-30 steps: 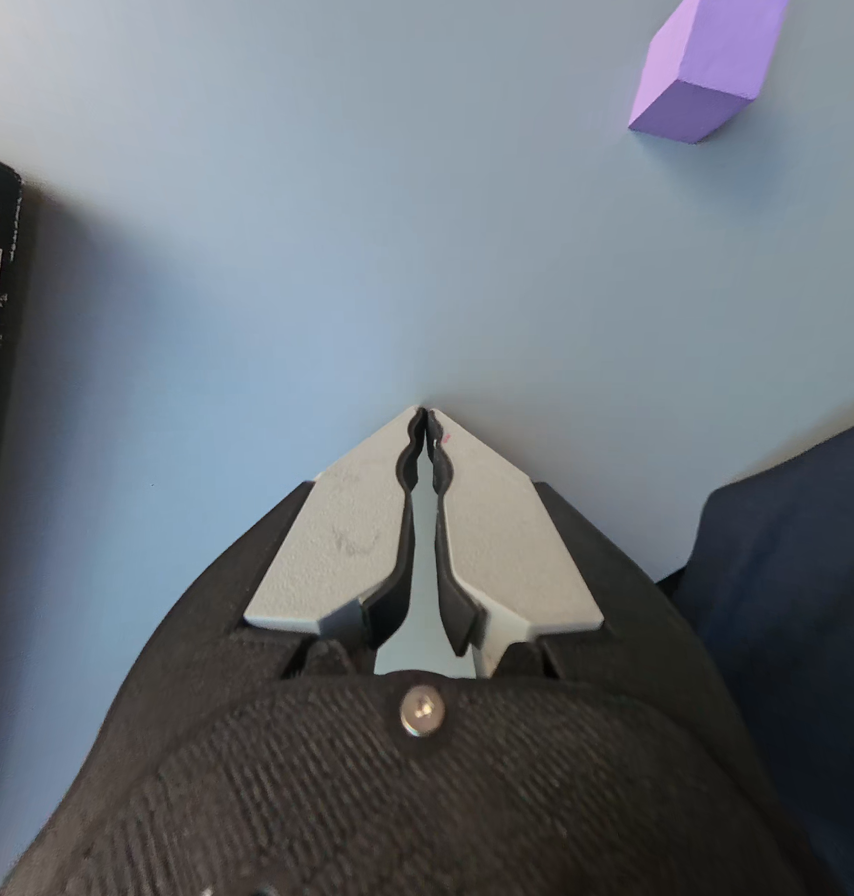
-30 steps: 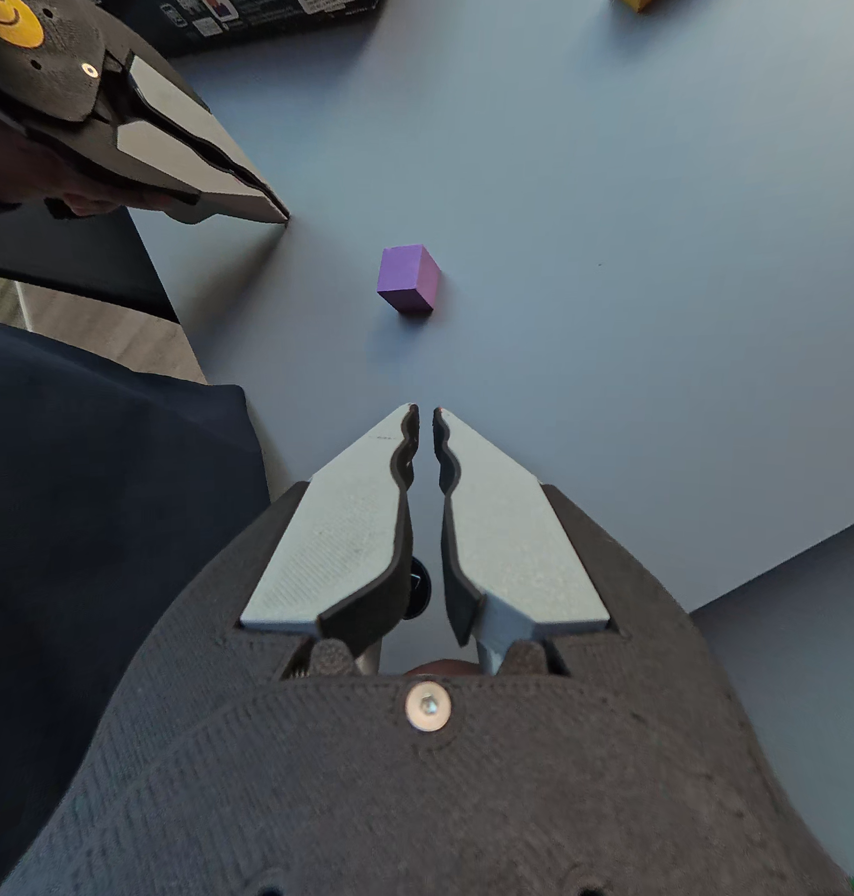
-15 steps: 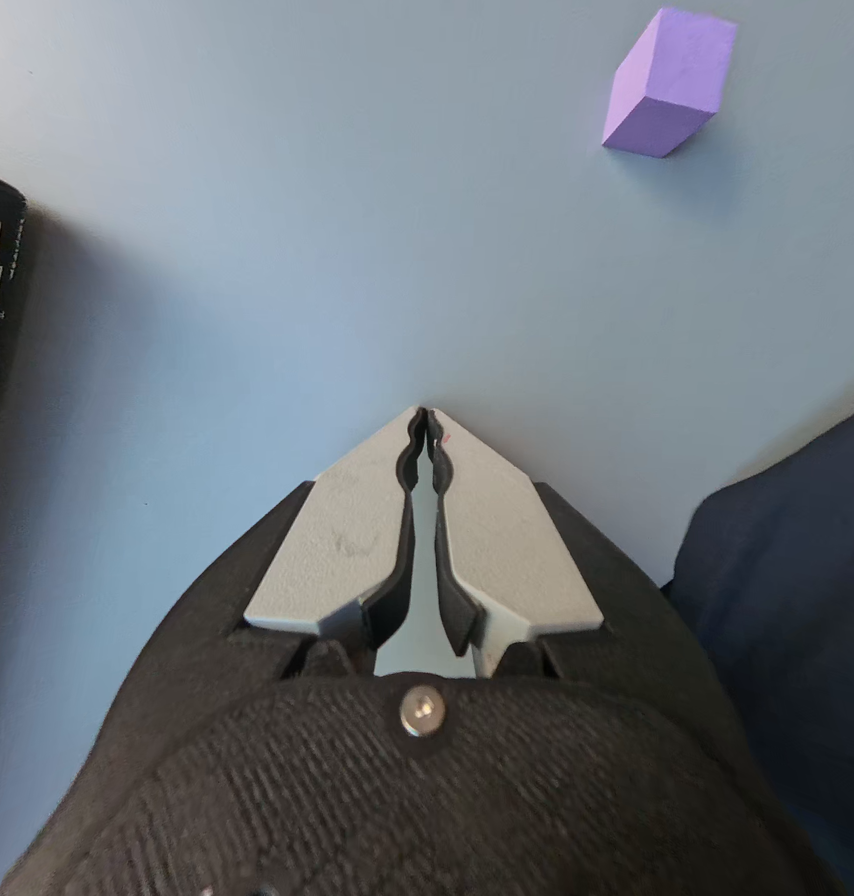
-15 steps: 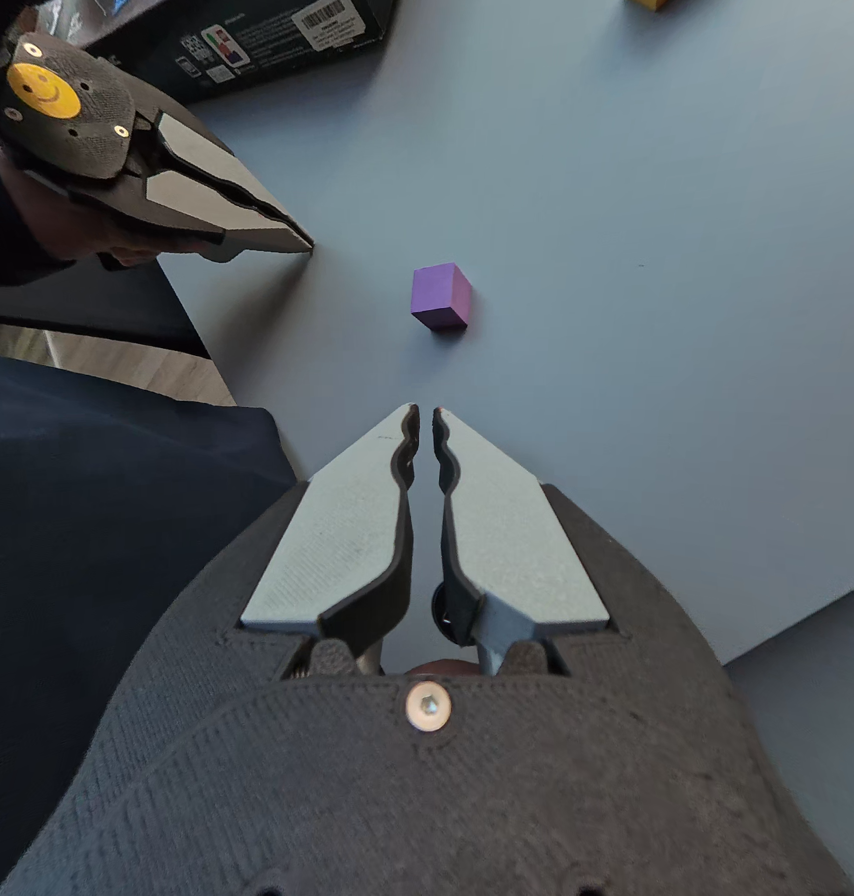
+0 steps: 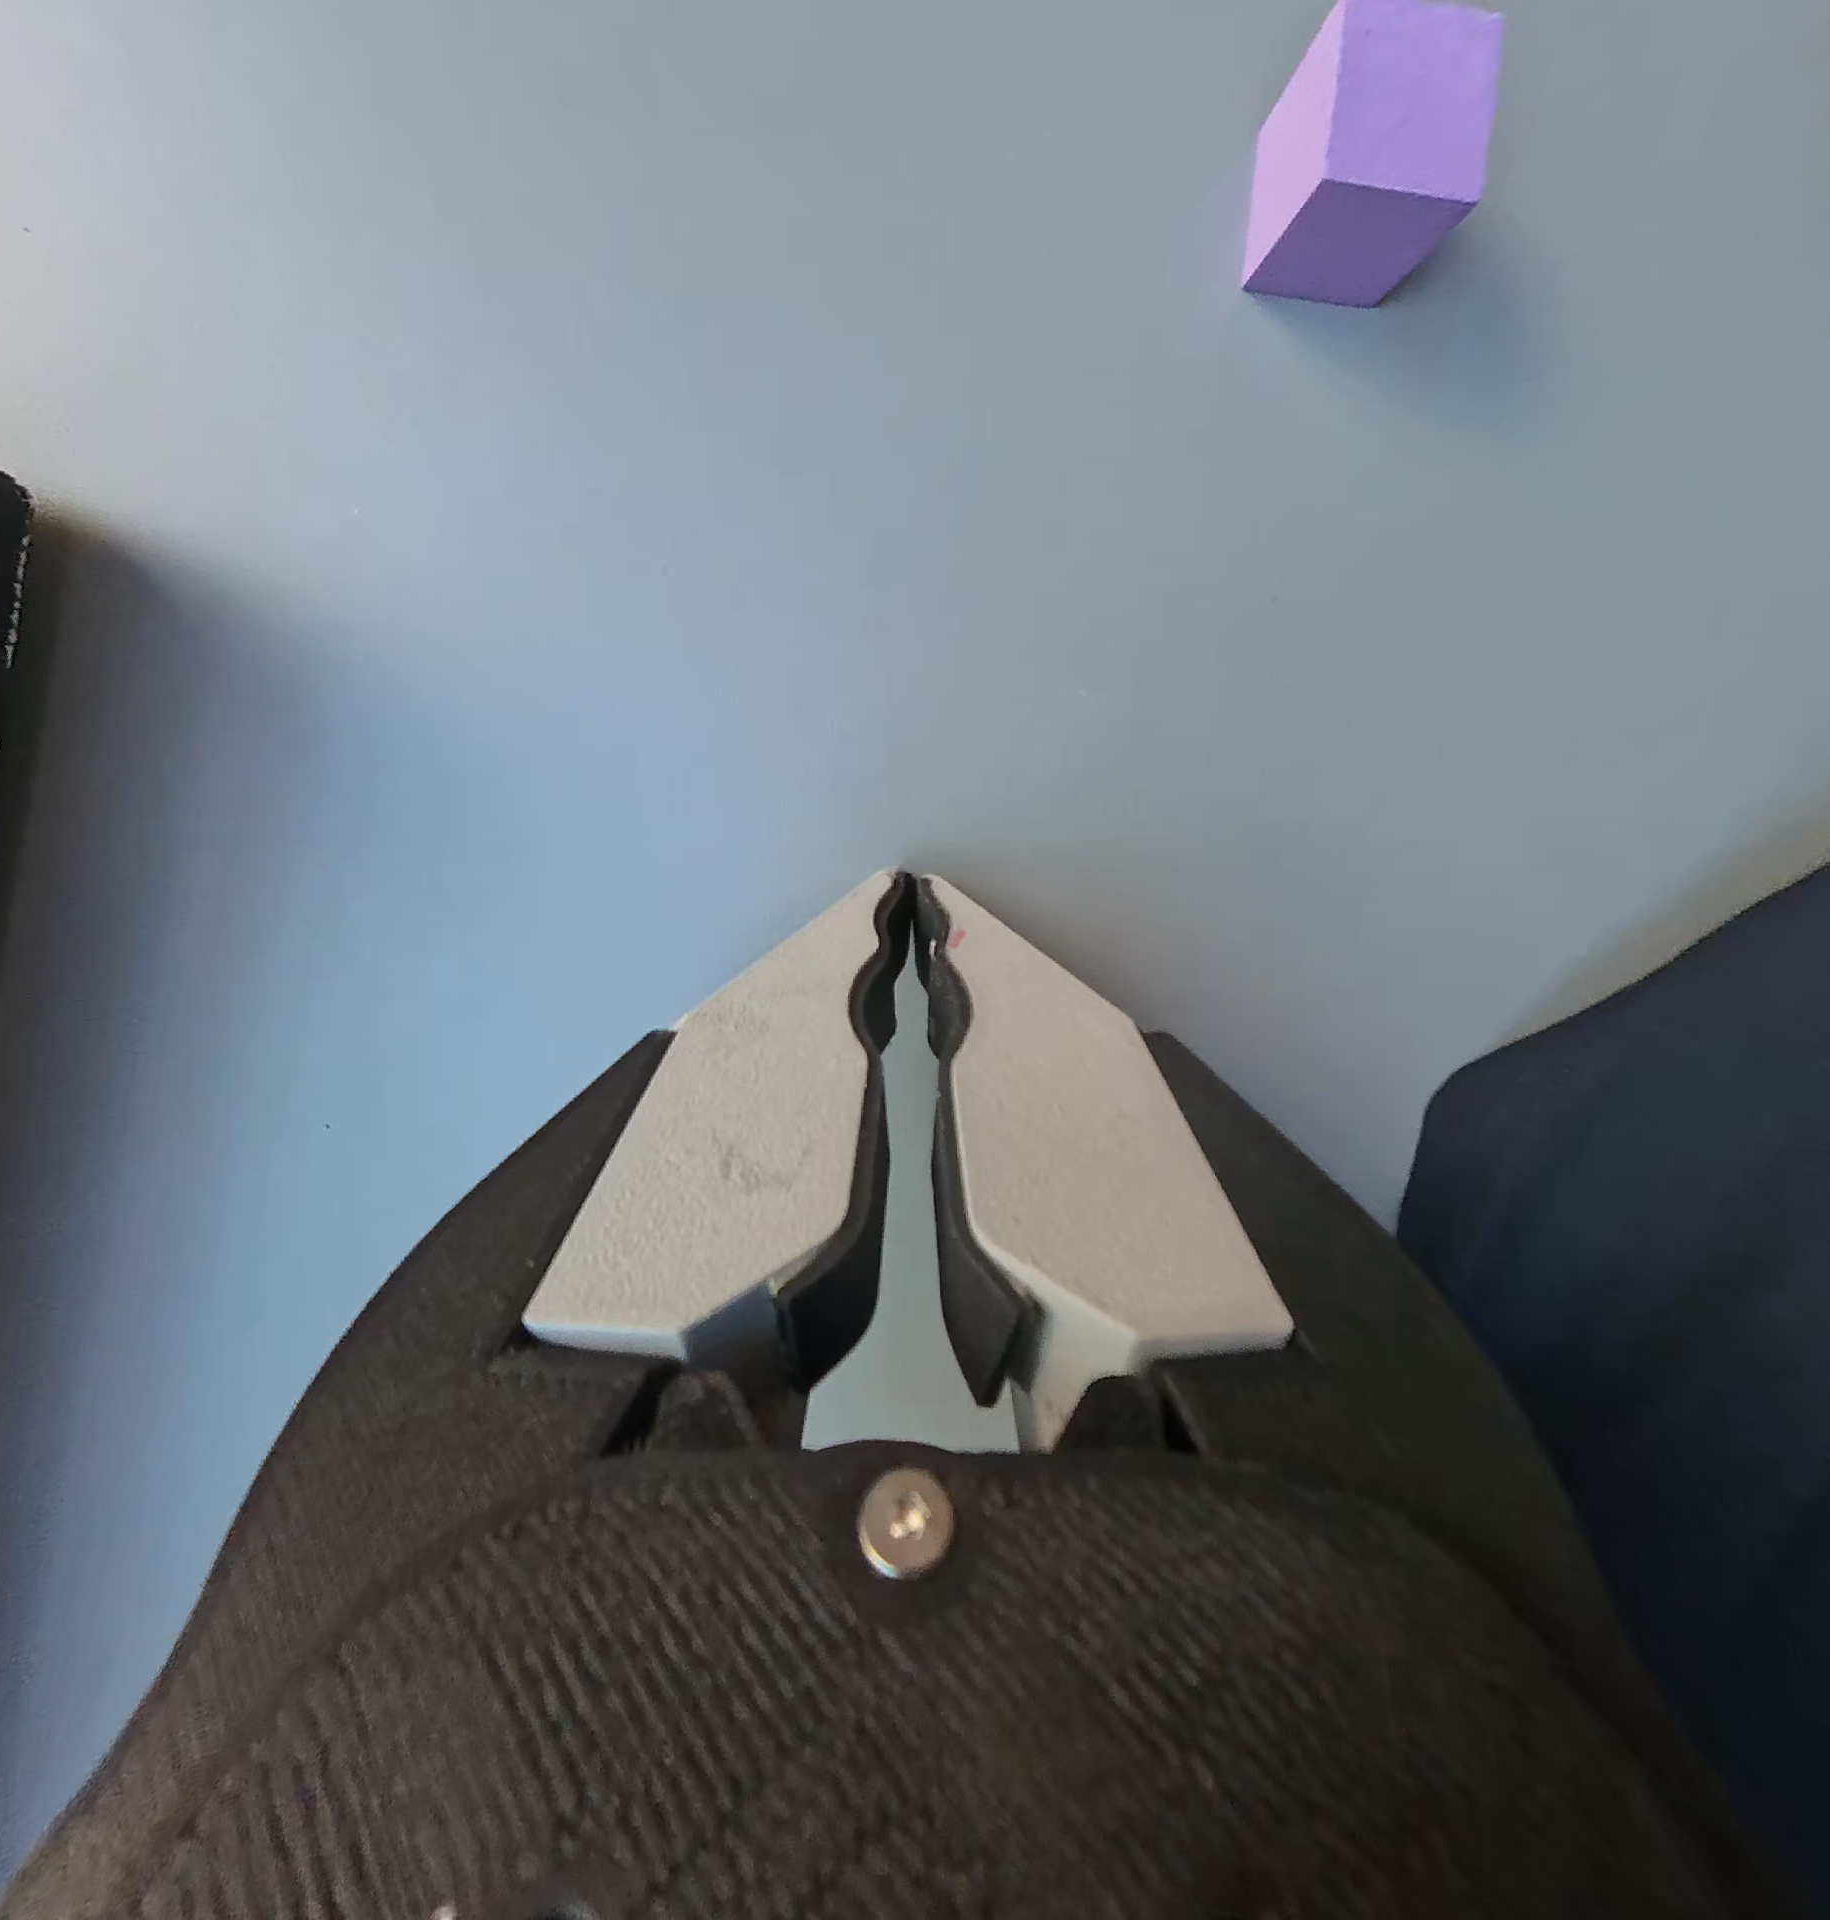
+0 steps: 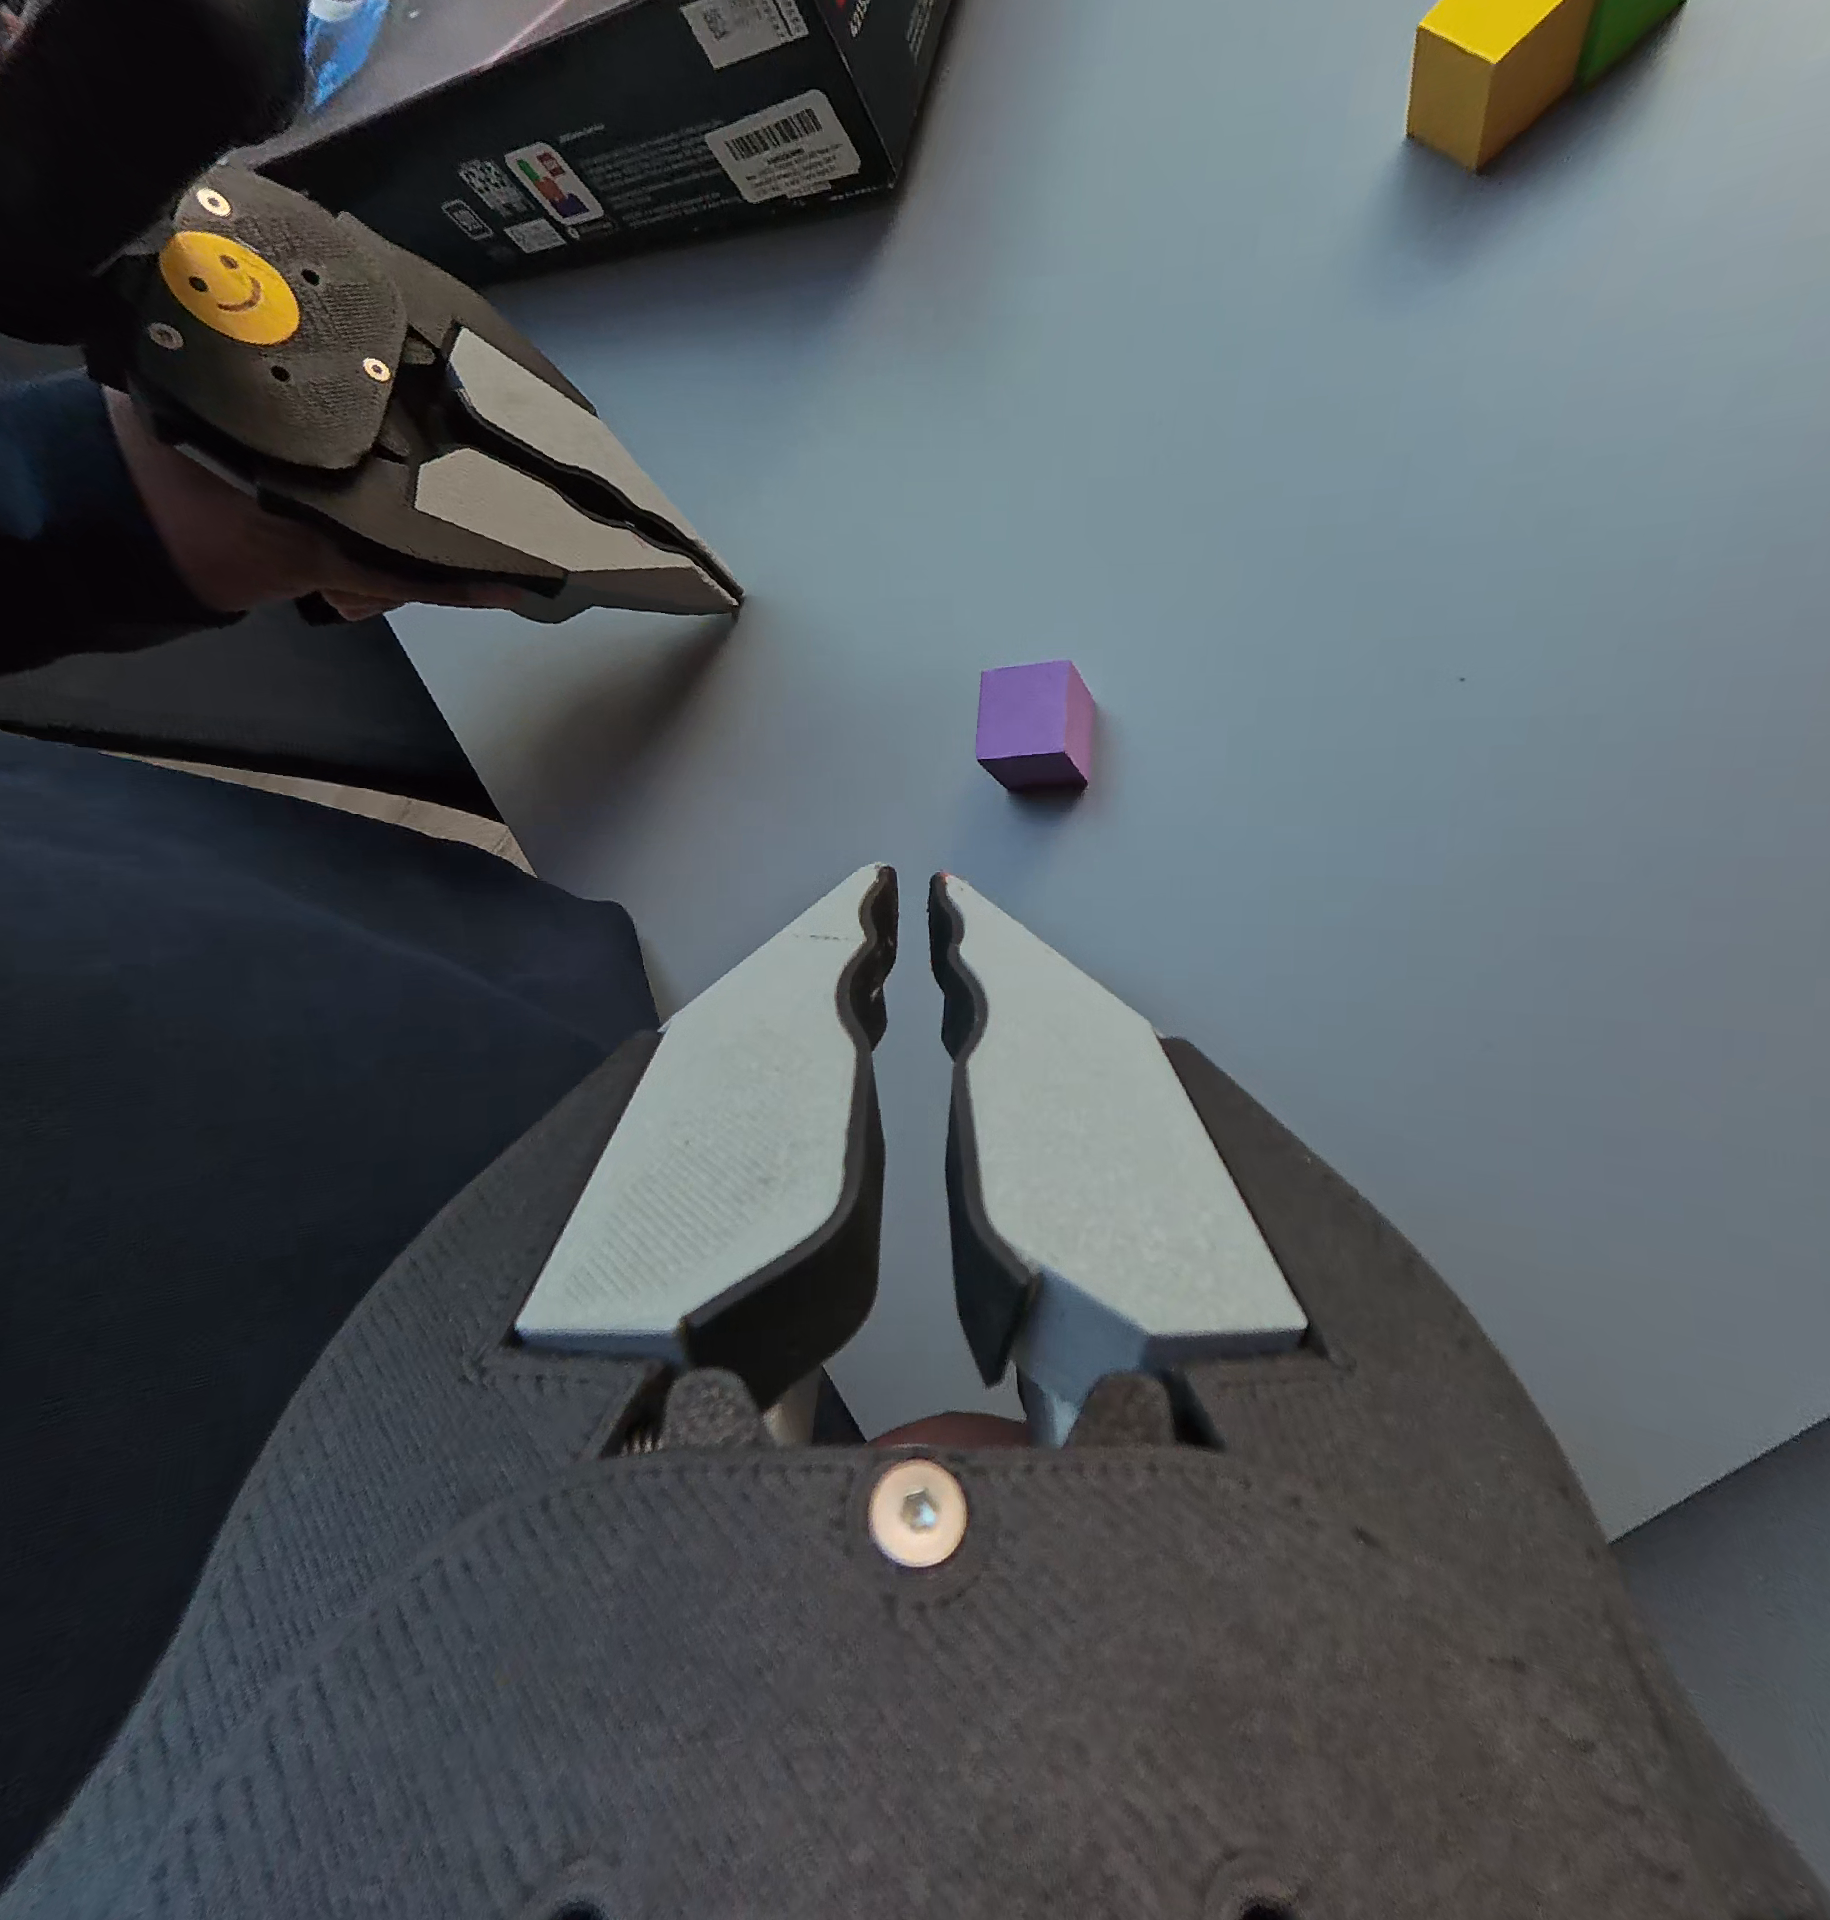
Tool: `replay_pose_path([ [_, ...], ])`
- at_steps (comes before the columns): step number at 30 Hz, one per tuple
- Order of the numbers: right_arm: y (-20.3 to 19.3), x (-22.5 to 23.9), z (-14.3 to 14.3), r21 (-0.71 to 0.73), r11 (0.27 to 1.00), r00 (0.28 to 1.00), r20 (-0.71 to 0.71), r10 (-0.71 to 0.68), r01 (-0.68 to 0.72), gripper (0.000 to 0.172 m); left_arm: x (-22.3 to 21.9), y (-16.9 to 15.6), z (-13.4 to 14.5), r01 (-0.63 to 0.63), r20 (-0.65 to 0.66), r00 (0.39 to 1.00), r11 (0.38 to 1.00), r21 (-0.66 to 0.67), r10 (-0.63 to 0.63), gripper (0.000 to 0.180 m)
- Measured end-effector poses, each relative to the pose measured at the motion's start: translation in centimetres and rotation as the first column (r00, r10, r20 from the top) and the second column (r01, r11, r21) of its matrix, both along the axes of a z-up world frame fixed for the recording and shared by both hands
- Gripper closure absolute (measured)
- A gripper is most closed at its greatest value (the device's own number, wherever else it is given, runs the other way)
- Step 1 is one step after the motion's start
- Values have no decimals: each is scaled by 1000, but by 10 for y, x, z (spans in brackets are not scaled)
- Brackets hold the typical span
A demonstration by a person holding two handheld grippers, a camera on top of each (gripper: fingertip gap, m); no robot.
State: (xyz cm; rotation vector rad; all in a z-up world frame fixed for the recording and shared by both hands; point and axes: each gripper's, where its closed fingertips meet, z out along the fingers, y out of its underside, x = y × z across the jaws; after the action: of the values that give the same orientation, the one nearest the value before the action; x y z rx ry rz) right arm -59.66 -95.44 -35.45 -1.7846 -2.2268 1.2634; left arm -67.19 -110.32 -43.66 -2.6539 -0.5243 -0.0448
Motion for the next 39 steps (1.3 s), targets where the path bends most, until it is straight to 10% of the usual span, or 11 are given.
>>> replay_pose_path([
  [39, 12, 8, 7, 2, 1000, 1000, -20, -11, 11, 169, 0, 0, 0, -14, -17, 1000, 999, -30, 14, 180],
])
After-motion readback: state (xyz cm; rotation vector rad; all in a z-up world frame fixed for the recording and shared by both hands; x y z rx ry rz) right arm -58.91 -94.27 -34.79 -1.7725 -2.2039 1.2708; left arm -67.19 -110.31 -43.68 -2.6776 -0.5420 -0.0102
